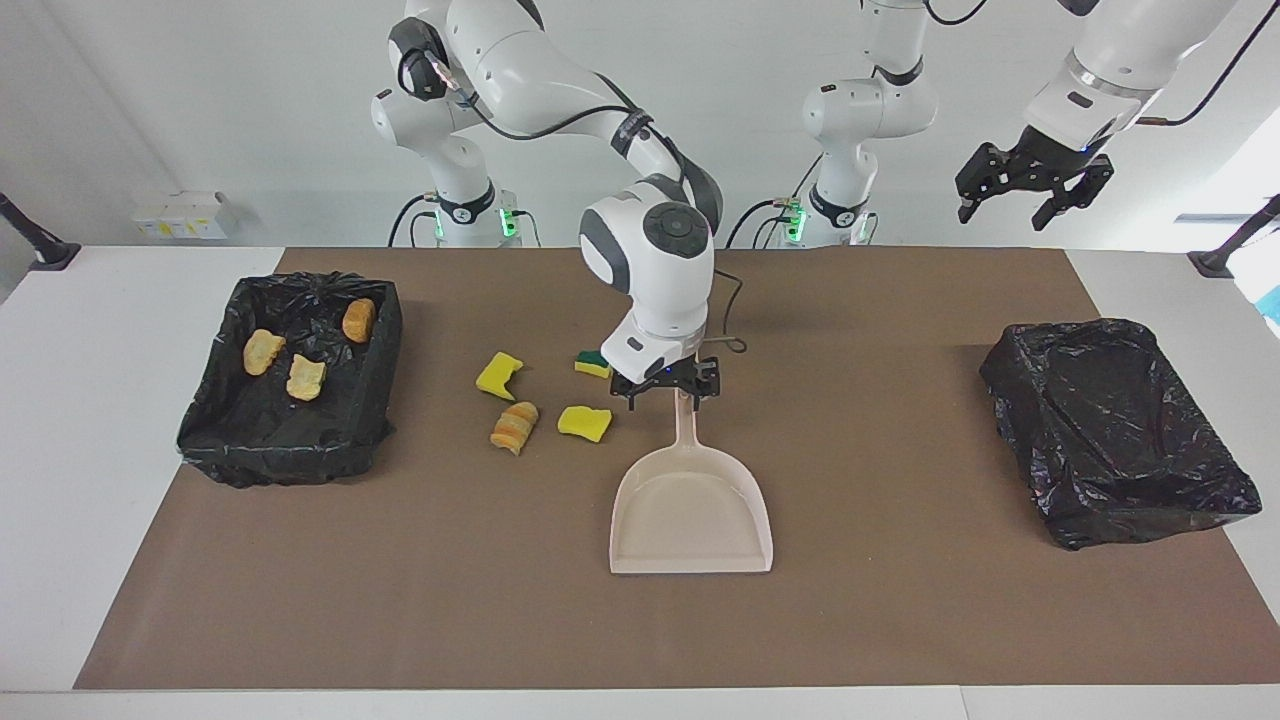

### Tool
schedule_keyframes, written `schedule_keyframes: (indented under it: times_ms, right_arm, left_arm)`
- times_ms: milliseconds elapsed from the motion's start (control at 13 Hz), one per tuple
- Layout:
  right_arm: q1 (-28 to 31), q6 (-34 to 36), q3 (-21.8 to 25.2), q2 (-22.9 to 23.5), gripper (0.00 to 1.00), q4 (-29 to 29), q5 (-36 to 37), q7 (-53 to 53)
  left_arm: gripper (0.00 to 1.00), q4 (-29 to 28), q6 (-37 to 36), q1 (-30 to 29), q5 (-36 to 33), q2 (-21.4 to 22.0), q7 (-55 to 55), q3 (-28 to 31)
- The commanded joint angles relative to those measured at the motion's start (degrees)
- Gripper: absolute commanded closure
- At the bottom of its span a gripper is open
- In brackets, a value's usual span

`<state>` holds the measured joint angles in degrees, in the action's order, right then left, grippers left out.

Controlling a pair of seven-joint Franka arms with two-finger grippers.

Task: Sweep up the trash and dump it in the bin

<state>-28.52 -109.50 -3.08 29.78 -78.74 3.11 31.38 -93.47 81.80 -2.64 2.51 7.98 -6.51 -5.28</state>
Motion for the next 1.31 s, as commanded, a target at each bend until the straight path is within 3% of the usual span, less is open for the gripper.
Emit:
schedule_keyframes:
  times_ms: [0, 308, 615, 923, 1231]
  right_arm:
    - [6.6, 5.1, -1.0, -4.5, 0.0, -0.6, -0.8, -12.5]
    - [14.6, 10.4, -0.4, -8.0, 0.0, -0.6, -0.6, -31.9]
    - [22.0, 10.5, -0.3, -11.3, 0.0, -0.8, 1.9, -39.7]
    - [28.5, 10.5, -0.3, -15.2, 0.0, -1.4, 1.4, -38.8]
    - [33.3, 11.3, -0.4, -21.5, 0.0, -7.4, -0.7, -32.9]
  left_arm:
    - [0.0, 1.0, -0.5, -0.7, -1.1, -0.3, 0.2, -0.6]
    - [0.0, 1.0, -0.5, -0.7, -1.1, -0.3, 0.2, -0.6]
    - [0.0, 1.0, -0.5, -0.7, -1.1, -0.3, 0.2, -0.6]
    - [0.0, 1.0, -0.5, -0.7, -1.1, -0.3, 0.2, -0.6]
    - [0.0, 1.0, -0.5, -0.7, -1.1, -0.3, 0.2, -0.6]
